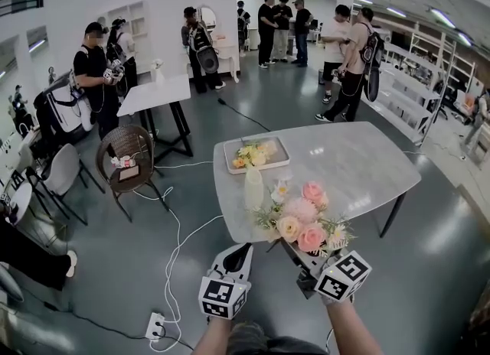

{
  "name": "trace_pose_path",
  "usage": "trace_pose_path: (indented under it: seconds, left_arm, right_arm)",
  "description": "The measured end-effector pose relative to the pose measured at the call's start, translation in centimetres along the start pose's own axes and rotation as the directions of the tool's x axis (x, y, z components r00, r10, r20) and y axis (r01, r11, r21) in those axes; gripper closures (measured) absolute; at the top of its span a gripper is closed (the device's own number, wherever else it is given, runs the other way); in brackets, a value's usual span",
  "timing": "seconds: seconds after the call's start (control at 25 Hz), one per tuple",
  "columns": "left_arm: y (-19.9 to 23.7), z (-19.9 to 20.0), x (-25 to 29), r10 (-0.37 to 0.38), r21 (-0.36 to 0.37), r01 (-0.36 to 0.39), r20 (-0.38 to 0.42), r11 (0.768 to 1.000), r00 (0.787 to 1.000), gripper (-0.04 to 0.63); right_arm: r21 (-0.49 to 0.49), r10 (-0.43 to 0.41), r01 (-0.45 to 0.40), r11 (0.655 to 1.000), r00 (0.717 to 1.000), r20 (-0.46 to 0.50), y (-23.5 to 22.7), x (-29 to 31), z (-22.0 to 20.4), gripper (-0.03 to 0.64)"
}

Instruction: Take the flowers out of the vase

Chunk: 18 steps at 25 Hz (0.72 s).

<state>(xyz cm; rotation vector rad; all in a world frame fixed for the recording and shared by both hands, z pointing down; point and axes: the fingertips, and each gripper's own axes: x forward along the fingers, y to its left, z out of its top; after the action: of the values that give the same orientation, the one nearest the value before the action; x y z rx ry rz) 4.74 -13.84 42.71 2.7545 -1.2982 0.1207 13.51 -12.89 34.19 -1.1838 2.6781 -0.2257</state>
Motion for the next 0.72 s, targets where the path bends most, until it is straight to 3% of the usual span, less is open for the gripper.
trace_pose_path:
  seconds: [0.72]
  left_arm:
    - [0.1,-2.0,-2.2,-0.054,-0.039,0.052,-0.045,0.998,0.998,0.580]
  right_arm:
    - [0.038,-0.052,0.054,0.998,0.997,-0.050,1.9,-1.2,-2.8,0.456]
